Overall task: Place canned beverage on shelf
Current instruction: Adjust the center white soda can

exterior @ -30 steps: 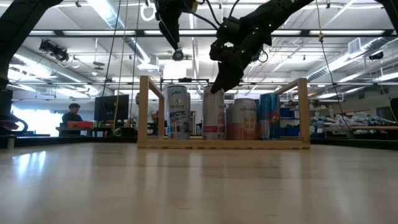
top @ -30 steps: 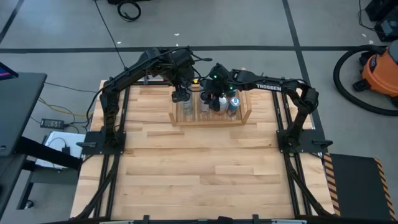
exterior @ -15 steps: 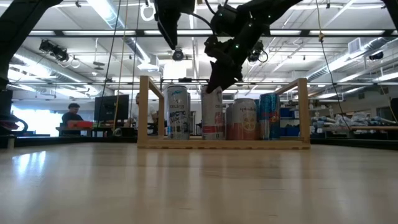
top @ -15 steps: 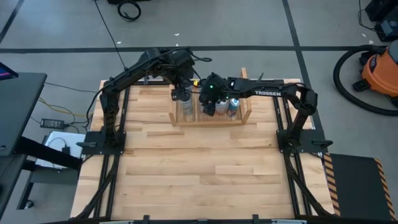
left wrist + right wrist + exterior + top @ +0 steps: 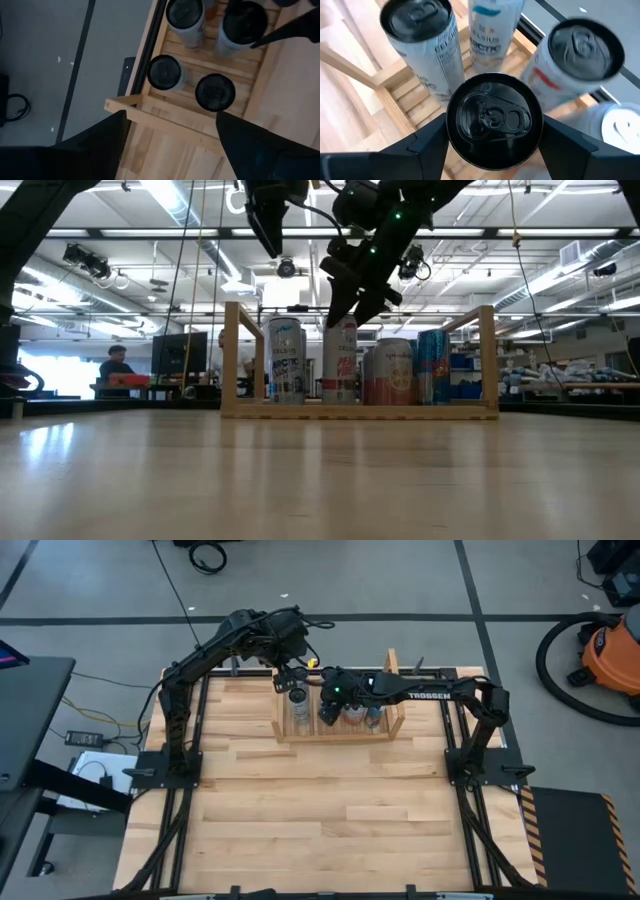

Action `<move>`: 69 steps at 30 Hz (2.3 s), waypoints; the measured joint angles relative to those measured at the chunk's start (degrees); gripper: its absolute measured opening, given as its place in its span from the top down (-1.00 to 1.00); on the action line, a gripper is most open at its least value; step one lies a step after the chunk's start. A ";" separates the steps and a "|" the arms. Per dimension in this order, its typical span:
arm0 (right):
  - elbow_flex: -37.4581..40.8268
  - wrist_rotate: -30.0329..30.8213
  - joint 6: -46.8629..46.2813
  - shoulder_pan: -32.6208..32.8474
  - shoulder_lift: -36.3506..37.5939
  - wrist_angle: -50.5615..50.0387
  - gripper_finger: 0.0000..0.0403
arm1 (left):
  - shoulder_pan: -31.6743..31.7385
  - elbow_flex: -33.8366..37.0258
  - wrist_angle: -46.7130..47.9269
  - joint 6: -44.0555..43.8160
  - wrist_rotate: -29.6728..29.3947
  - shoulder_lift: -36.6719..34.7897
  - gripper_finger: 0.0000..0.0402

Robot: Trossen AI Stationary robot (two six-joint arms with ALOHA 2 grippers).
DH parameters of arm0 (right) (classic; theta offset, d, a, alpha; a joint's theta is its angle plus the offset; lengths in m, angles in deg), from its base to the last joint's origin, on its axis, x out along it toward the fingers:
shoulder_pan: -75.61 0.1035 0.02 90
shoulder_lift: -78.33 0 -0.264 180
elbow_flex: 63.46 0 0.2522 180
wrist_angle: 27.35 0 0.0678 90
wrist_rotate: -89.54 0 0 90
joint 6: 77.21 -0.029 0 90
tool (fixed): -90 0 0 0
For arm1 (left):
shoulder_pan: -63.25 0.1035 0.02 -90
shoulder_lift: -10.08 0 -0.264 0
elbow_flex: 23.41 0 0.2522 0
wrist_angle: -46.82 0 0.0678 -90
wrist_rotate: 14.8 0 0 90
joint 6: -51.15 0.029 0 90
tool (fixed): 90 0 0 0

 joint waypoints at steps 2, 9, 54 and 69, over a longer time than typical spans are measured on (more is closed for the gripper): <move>0.00 2.20 -2.40 1.10 0.00 -1.06 -0.34 | 0.43 0.00 -0.09 0.00 0.01 0.00 -0.54; 0.00 7.98 -10.41 4.12 -0.02 -1.64 -0.34 | 0.81 -0.04 -0.22 0.07 0.01 0.00 -0.54; -0.15 9.21 -21.20 4.53 -2.78 -0.55 -0.47 | 0.69 -0.07 -1.09 2.77 0.16 0.00 -0.54; -0.09 7.72 -23.36 4.64 -2.78 -0.55 -0.47 | 0.69 -0.09 -1.11 2.69 0.11 0.00 -0.54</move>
